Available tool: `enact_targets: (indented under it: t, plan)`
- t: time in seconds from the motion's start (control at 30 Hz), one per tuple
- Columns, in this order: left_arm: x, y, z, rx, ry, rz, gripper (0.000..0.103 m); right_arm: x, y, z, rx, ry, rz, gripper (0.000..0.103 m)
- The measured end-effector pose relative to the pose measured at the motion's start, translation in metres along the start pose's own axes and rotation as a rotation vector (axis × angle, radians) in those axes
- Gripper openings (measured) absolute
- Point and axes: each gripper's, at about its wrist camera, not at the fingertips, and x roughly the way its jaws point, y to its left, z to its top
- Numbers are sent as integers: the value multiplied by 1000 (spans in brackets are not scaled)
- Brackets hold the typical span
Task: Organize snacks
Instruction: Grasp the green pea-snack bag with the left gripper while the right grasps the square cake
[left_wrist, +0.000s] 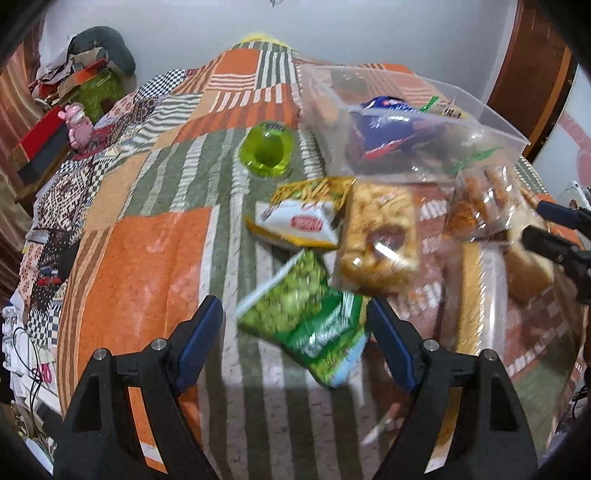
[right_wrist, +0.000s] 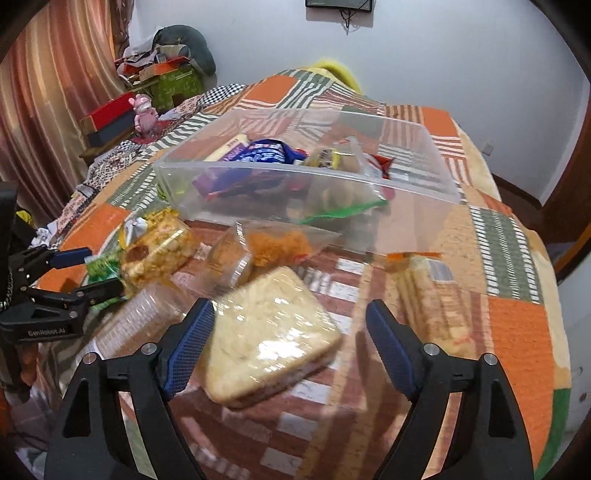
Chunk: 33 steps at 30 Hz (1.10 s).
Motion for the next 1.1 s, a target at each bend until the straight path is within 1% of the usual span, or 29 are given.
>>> enact_targets:
  t: [0.13, 0.23, 0.33, 0.43, 0.53, 0.6, 0.67, 0.73, 0.8, 0.83, 0.9, 0.93, 1.0, 1.03, 1.07, 1.1]
  plan:
    - [-2, 13, -12, -25, 16, 13, 81, -6, -16, -7, 45, 12, 10, 87]
    - [-7, 23, -16, -58, 18, -3, 81, -8, -19, -7, 70, 25, 16, 87]
    - [-16, 23, -13, -59, -9, -5, 81, -10, -13, 0, 71, 10, 28, 87]
    - [-19, 19, -7, -47, -32, -10, 81, -6, 3, 10, 51, -5, 51, 87]
    - [-10, 14, 0, -44, -23, 1, 81, 9, 20, 16, -1, 4, 18, 87]
    - [-2, 11, 2, -42, -12, 18, 81, 18, 22, 15, -15, 17, 5, 87]
    - [6, 11, 2, -47, 7, 16, 81, 20, 18, 14, 2, 22, 19, 87]
    - [10, 11, 0, -51, 17, 11, 76, 18, 12, 11, 17, 30, 34, 87]
    - [12, 12, -2, -46, 17, 20, 65, 16, 8, 8, 13, 39, 21, 87]
    - [12, 13, -2, -46, 8, 26, 63, 15, 5, 4, 8, 45, 3, 87]
    - [10, 17, -3, -59, -2, 27, 49, 12, -2, -2, 14, 53, -5, 86]
    - [9, 19, -4, -64, -4, 27, 45, 10, -7, -5, 31, 54, -2, 86]
    - [7, 22, -4, -75, -12, 24, 32, 5, -14, -9, 55, 56, -8, 86]
    - [6, 24, -3, -80, -15, 24, 29, 4, -17, -11, 64, 55, -12, 86]
    - [5, 26, -3, -84, -17, 23, 24, 3, -19, -11, 71, 55, -11, 85]
    - [4, 26, -3, -87, -20, 22, 21, 3, -21, -11, 74, 58, -8, 78]
